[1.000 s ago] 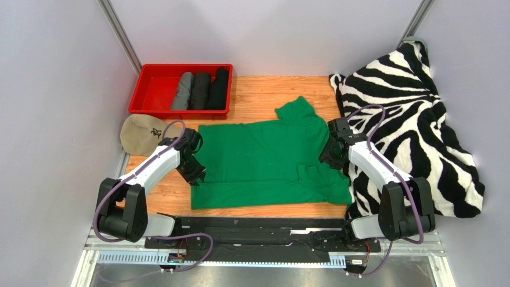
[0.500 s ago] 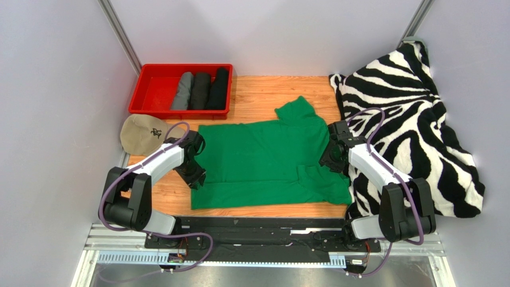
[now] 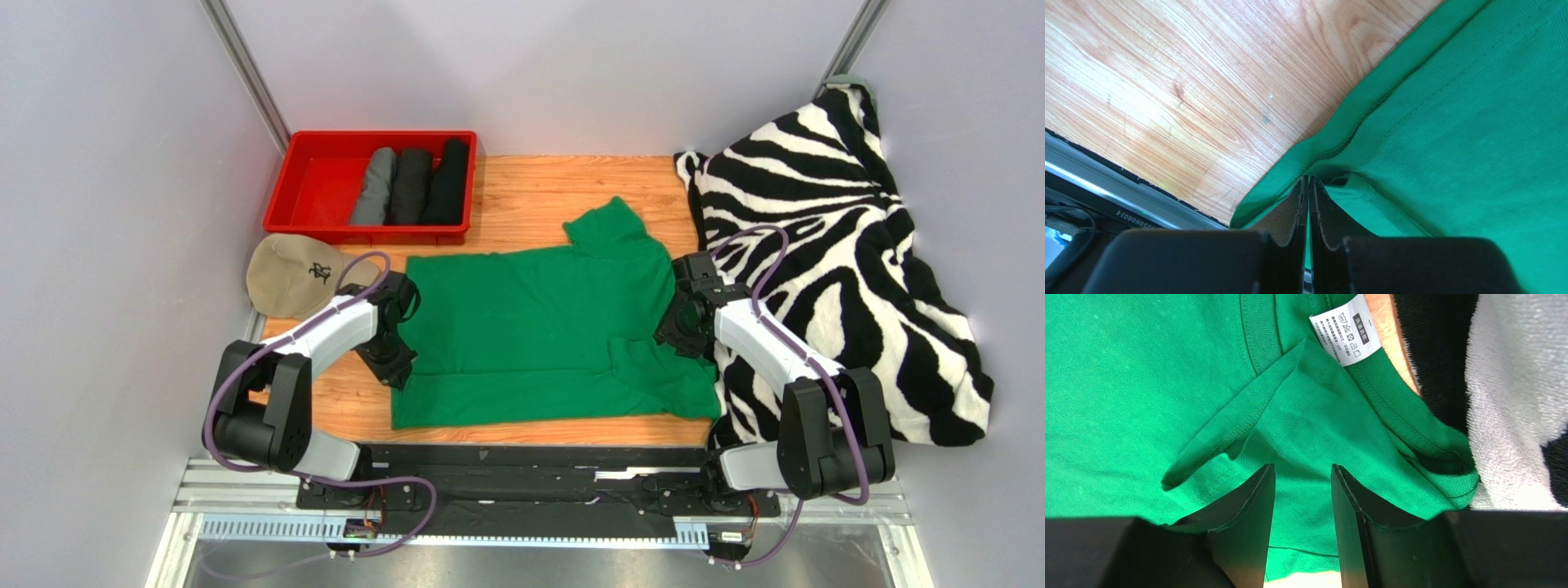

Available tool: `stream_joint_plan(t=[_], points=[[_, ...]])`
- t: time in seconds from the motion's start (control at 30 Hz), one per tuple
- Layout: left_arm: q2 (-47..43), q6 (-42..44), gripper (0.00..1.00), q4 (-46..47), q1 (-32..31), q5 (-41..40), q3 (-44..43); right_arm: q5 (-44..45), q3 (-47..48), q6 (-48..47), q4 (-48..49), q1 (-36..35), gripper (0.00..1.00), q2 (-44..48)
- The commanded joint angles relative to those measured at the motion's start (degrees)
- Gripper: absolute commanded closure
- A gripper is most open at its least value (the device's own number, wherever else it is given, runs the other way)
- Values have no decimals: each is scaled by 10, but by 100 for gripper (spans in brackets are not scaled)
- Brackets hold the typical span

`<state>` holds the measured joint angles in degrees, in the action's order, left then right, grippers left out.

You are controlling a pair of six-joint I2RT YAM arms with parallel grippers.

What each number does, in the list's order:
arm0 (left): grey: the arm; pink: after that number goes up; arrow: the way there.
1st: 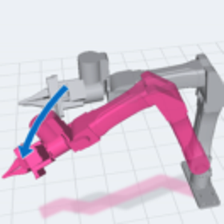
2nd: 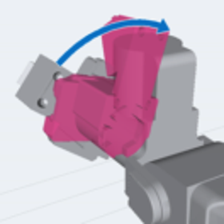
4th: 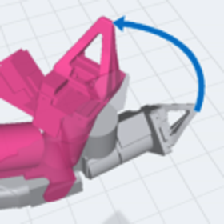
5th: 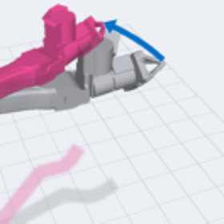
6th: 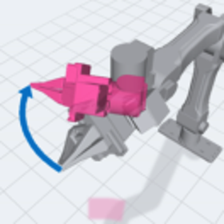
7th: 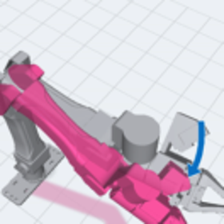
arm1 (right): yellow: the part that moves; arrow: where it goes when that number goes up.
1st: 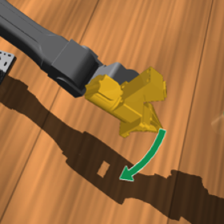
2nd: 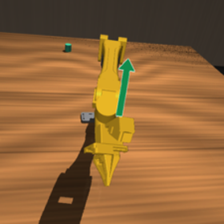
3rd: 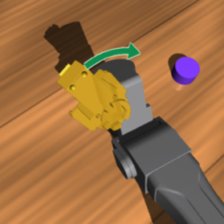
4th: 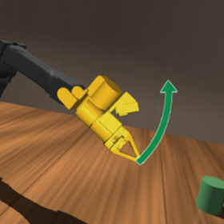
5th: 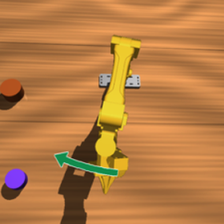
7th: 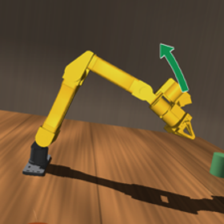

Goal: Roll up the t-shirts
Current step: Fold the T-shirt at the center of the board.

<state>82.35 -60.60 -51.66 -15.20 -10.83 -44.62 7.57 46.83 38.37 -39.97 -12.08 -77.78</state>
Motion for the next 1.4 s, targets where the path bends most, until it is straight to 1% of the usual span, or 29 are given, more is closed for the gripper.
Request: stream_joint_plan(t=[0.0, 0.1, 0.17, 0.43, 0.63, 0.77, 1.0, 1.37], points=[[-42, 21, 78, -13, 2, 2, -18, -1, 5, 7, 20, -1, 57, 18], [-71, 11, 71, -28, 2, -1, -26, 0, 7, 8, 21, -1, 57, 17], [-73, 7, 71, -32, 2, -1, -32, -3, 6, 9, 25, -1, 58, 12], [-4, -4, 71, -21, -2, 0, -48, -3, 3, 10, 28, -1, 58, 12], [33, -7, 70, -3, -5, 3, -50, -2, -4, 10, 31, -1, 58, 12], [35, -7, 70, -1, -7, 5, -51, -3, -6, 10, 31, -1, 58, 15], [6, -8, 70, -8, -7, 7, -59, -3, -5, 10, 31, -1, 58, 16], [40, -5, 70, -13, -17, 2, -75, -1, -9, 10, 32, -1, 58, 12]])
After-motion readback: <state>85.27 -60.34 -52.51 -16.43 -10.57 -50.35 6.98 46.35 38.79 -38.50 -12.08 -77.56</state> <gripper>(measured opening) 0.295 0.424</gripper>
